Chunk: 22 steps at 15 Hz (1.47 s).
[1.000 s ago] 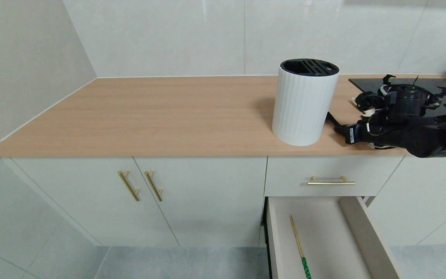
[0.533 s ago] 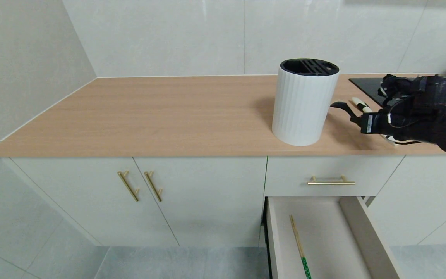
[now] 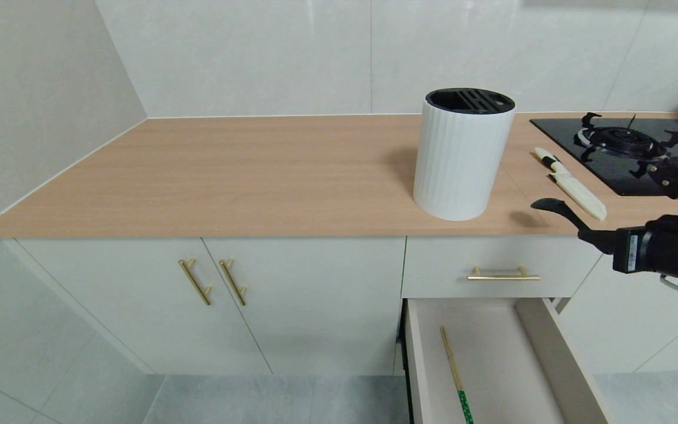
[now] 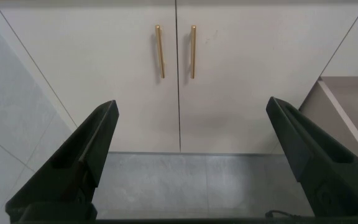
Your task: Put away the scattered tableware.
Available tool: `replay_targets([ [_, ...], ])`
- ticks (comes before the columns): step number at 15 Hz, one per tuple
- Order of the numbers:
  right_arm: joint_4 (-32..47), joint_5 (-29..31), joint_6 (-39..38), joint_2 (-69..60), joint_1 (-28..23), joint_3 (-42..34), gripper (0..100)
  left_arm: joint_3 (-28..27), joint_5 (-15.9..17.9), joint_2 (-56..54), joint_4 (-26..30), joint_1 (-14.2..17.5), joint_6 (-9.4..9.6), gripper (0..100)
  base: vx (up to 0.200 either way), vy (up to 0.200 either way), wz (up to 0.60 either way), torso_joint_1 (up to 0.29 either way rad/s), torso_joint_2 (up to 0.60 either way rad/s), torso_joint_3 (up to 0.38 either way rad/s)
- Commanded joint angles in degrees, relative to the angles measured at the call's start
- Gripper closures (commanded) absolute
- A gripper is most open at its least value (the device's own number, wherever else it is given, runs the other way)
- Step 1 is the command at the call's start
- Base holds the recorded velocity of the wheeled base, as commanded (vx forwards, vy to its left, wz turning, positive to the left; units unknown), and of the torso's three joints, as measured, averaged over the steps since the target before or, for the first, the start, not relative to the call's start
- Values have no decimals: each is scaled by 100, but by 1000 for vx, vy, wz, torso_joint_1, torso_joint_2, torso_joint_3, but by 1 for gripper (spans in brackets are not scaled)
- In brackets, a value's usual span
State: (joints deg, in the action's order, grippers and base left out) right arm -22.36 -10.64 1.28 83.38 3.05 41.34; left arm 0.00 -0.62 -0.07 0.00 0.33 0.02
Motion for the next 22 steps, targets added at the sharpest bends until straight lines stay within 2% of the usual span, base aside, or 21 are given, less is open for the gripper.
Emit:
replay_targets([
  [1,-5,1,13,-666,328,-548,100,0,1,7,0,2,6,0,0,0,0,-149,300,178],
  [6,-5,-17,478,-604,530,-838,100,0,1,7,0,2,6,0,0,0,0,-190,452,253],
  [12,-14,-34,505,-586,530,-1005,100,0,1,7,0,2,6,0,0,0,0,-184,473,287],
  [18,-14,-43,707,-375,750,-1137,100,0,1,7,0,2,6,0,0,0,0,-148,451,307],
  [22,-14,-43,751,-244,847,-1198,100,0,-8,7,0,2,-2,0,0,0,0,-44,201,145],
])
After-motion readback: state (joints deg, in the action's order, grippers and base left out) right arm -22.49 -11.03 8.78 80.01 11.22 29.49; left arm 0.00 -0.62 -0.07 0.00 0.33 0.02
